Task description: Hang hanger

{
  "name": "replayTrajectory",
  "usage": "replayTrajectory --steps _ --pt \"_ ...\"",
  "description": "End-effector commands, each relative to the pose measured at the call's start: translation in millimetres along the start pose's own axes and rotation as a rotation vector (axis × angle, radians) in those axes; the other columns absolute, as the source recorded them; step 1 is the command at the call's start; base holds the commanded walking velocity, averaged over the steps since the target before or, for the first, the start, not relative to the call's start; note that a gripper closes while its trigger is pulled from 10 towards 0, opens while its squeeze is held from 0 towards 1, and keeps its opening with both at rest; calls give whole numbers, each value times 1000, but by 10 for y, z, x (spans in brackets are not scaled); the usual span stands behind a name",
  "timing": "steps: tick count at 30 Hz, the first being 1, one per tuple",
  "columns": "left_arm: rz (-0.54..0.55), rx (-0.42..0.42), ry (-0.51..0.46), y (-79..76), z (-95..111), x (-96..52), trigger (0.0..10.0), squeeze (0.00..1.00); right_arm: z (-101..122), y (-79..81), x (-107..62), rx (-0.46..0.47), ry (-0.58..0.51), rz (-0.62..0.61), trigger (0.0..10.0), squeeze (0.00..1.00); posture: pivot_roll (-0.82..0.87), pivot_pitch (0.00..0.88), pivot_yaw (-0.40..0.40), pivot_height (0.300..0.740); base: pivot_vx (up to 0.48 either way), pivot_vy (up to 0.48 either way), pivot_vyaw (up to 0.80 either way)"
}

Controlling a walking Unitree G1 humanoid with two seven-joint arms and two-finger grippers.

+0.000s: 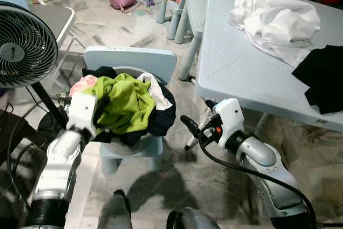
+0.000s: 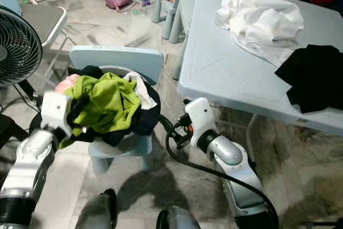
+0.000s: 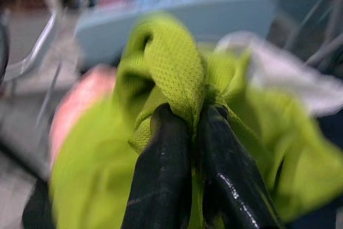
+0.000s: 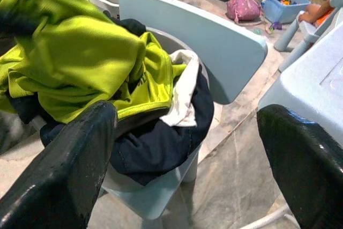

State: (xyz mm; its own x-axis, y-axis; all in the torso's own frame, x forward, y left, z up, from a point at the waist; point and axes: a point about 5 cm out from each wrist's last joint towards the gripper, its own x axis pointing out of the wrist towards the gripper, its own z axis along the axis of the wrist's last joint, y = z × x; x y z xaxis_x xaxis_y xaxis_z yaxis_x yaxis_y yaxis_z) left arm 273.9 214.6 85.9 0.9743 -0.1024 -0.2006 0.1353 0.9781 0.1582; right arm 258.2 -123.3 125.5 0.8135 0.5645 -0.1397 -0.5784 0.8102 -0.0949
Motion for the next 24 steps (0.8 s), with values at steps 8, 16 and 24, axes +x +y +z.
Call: replayTrajectory --steps 8,16,24 --pt "386 -95 210 429 -526 -385 0 0 -48 -15 18 -22 10 -3 10000 0 5 109 -106 740 0 0 0" --pt "630 -144 358 643 -777 -676 0 0 -62 -10 8 -39 9 -1 10000 0 -3 110 -108 740 0 0 0" --pt "649 -160 377 659 -818 -710 0 0 -63 -16 5 -44 8 -6 10000 0 -4 111 -109 740 0 0 0"
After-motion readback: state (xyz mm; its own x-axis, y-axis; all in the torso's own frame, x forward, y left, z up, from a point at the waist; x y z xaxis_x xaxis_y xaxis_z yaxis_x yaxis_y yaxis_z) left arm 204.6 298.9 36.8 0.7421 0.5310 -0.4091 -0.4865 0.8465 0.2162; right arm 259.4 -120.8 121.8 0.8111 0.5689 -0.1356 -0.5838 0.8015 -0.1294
